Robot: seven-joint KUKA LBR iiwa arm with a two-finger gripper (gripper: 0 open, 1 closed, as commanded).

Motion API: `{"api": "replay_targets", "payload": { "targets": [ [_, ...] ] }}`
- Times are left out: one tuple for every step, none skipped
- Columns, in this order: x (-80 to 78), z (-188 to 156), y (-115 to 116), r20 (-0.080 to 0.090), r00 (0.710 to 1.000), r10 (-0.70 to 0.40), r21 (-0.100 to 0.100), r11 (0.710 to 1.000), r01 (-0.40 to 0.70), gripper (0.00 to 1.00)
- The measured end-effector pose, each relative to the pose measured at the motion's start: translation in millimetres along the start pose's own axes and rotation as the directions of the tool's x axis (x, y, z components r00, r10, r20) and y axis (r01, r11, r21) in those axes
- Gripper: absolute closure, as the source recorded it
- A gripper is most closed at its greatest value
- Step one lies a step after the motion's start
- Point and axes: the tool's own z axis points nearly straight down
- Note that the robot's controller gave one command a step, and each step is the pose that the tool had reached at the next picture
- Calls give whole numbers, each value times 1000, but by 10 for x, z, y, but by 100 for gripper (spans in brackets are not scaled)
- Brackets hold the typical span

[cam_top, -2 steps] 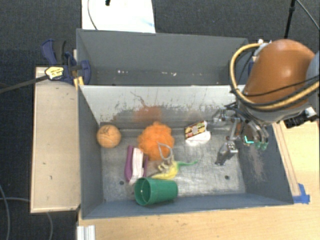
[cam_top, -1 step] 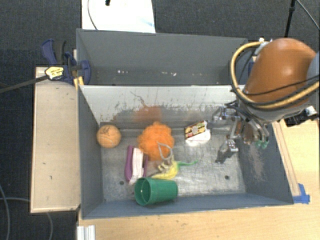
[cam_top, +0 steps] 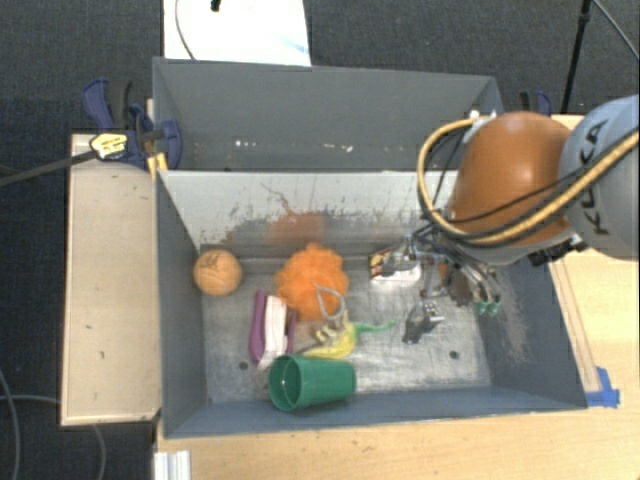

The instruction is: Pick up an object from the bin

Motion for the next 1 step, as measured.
{"api": "replay_targets", "payload": {
  "targets": [
    [256, 302, 659, -6, 992, -123, -2, 992, 123, 0]
  ]
}}
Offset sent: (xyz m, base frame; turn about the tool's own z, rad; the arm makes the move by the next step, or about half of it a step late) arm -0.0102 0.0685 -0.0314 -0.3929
